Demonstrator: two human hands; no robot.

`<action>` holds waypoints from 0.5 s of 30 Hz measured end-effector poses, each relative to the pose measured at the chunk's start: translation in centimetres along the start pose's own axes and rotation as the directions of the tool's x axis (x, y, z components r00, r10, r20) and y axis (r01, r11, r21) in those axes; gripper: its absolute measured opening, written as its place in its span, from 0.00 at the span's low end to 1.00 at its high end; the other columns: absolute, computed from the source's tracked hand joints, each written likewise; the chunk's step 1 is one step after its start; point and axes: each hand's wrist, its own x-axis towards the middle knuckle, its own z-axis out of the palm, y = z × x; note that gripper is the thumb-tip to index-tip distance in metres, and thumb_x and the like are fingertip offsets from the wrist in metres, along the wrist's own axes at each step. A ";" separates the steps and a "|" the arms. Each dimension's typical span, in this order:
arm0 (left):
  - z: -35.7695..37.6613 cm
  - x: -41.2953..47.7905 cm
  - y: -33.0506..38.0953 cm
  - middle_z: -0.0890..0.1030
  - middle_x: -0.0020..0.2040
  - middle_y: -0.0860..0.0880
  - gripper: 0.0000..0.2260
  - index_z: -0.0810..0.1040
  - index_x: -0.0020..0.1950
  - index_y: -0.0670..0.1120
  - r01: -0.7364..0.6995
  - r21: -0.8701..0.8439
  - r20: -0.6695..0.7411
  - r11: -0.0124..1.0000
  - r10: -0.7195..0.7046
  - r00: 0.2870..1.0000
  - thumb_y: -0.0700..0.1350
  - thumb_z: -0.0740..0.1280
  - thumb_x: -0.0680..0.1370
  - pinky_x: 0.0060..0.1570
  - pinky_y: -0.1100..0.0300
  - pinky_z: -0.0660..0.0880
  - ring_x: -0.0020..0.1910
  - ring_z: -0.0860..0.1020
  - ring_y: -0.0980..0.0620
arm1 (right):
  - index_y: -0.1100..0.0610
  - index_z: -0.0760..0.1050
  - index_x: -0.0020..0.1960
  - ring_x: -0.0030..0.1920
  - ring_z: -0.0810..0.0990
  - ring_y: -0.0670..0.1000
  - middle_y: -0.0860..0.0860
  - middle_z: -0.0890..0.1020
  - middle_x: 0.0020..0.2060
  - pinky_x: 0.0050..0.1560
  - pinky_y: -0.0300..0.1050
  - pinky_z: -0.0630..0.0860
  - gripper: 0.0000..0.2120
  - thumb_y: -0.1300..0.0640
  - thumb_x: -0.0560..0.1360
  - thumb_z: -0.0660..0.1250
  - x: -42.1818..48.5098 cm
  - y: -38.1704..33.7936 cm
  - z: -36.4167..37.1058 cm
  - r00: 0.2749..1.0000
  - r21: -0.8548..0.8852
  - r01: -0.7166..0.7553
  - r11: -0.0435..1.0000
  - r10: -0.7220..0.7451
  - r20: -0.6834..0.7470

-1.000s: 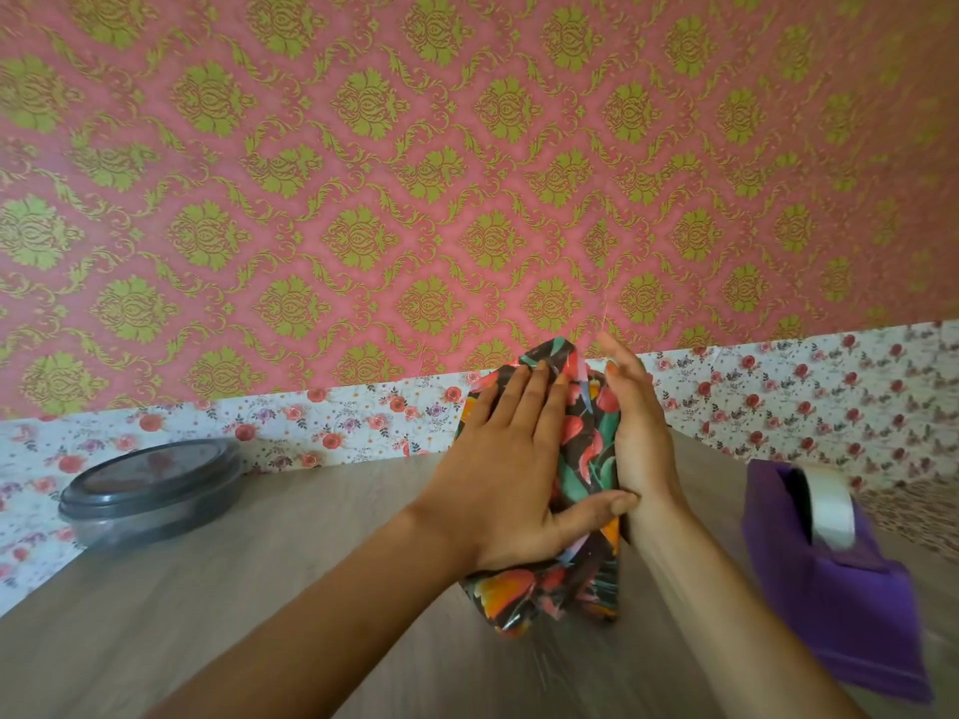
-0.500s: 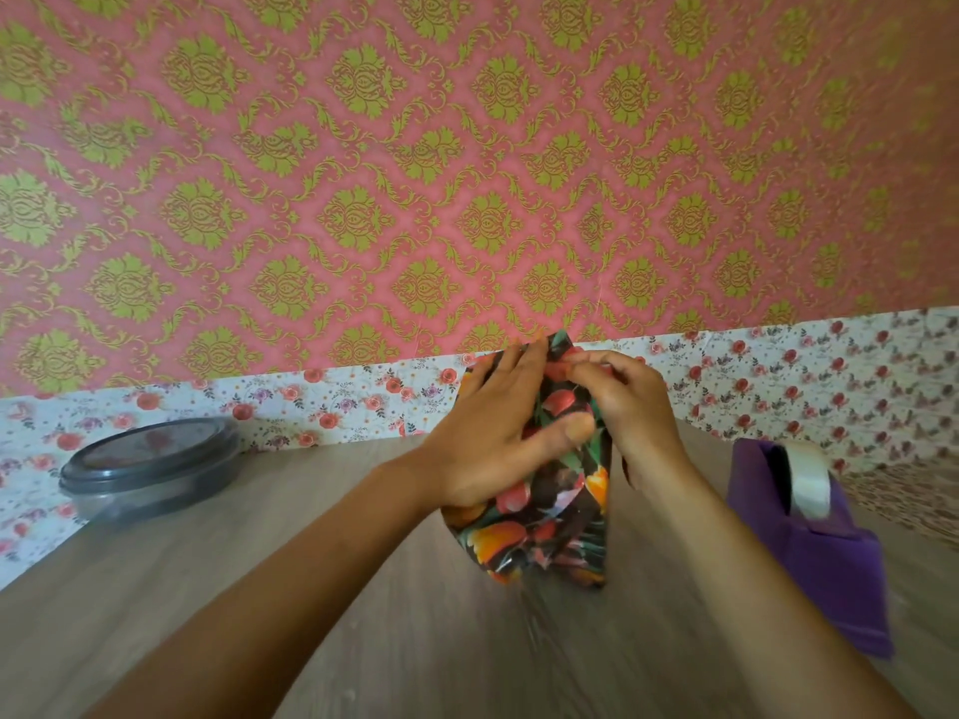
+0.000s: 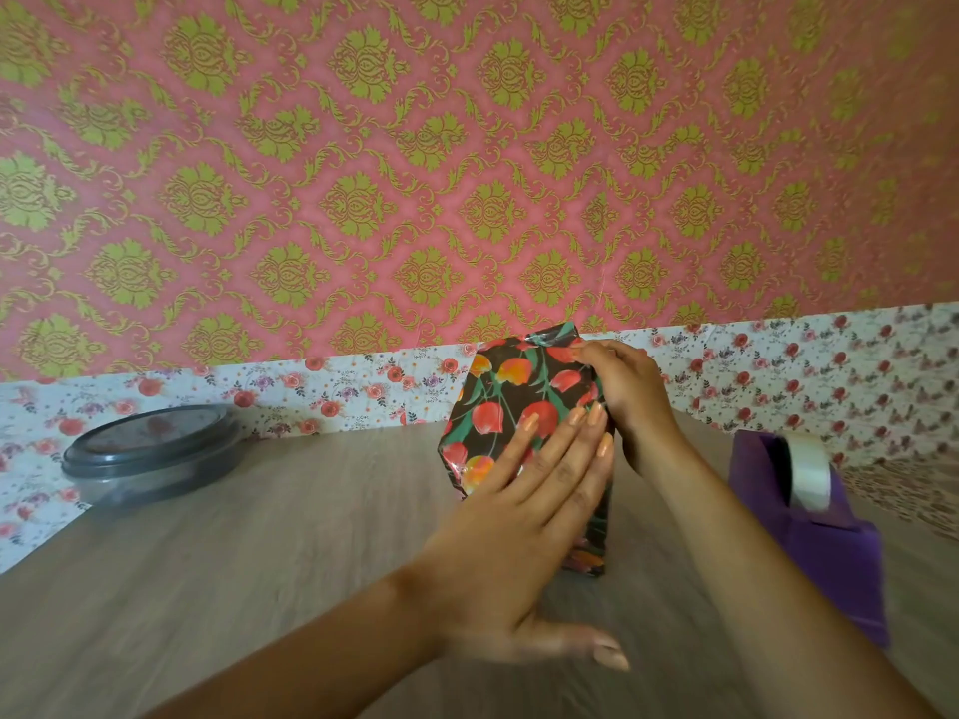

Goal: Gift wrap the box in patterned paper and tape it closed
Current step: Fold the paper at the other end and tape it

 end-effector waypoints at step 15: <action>-5.8 2.0 -4.5 0.77 0.64 0.55 0.16 0.72 0.66 0.57 0.089 -0.830 -0.225 0.551 -0.476 0.850 0.48 0.61 0.78 0.63 0.64 0.70 0.59 0.76 0.57 | 0.61 0.74 0.44 0.37 0.79 0.50 0.53 0.79 0.38 0.40 0.43 0.74 0.06 0.59 0.76 0.63 -0.9 0.2 0.0 0.995 0.071 0.065 0.995 -0.070 0.067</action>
